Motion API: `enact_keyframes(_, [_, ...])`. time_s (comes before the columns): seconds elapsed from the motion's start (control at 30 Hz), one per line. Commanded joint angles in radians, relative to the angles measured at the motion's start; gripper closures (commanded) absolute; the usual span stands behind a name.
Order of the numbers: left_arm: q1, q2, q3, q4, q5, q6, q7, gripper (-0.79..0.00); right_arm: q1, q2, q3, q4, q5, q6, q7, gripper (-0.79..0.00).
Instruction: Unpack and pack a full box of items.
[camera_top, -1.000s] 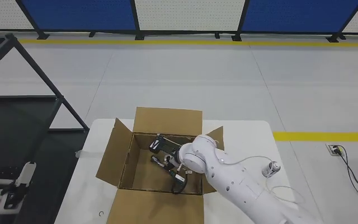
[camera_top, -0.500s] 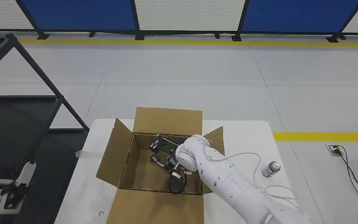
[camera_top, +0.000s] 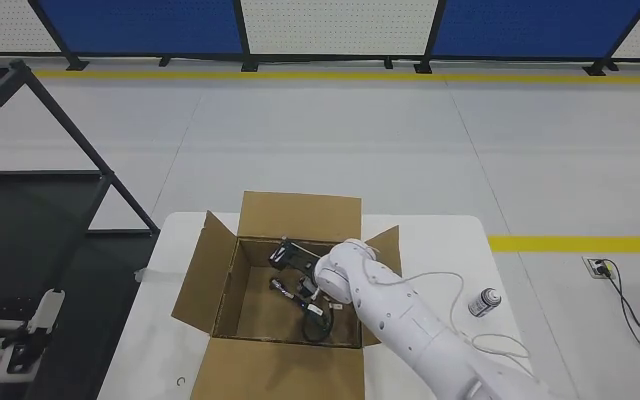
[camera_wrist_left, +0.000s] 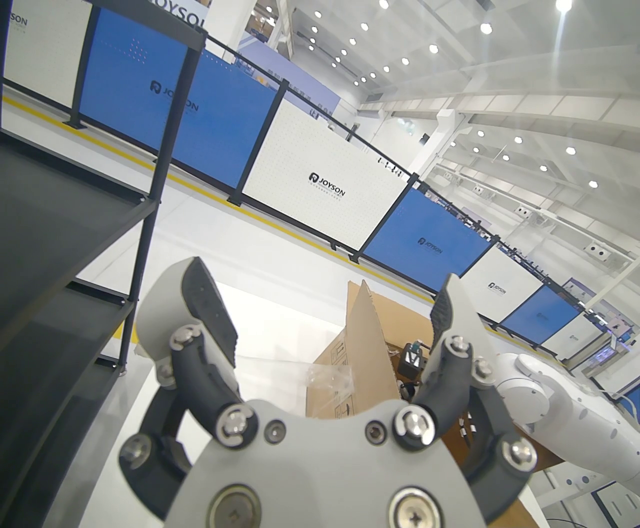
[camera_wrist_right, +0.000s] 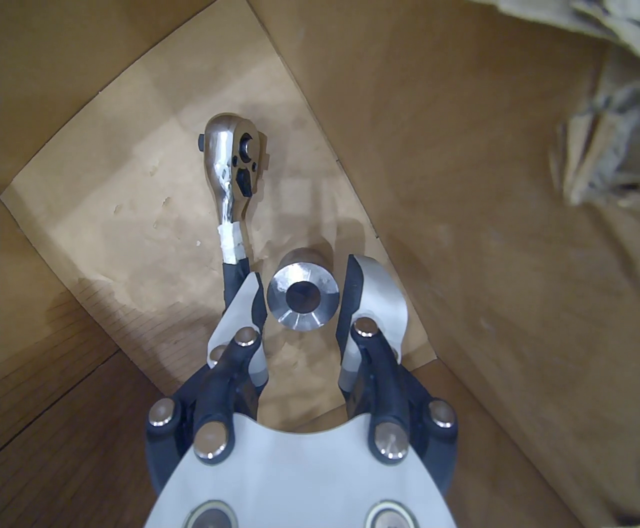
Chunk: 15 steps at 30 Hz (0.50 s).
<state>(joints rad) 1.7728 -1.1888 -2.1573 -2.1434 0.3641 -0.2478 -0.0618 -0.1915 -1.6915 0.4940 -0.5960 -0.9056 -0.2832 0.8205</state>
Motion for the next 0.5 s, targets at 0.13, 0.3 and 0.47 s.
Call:
enact_keyframes(0.13, [0.000,0.000,0.000,0.000,0.000,0.000,0.000,-0.785,-0.021,0.027,0.044,-0.090,-0.026,0.017,-0.032,-0.329])
enact_keyframes(0.3, [0.000,0.000,0.000,0.000,0.000,0.000,0.000,-0.785,-0.078,0.095,0.138,-0.284,-0.075,0.016,-0.019,-0.326])
enact_keyframes(0.47, [0.000,0.000,0.000,0.000,0.000,0.000,0.000,-0.785,-0.255,0.198,0.317,-0.680,-0.184,0.009,0.062,-0.336])
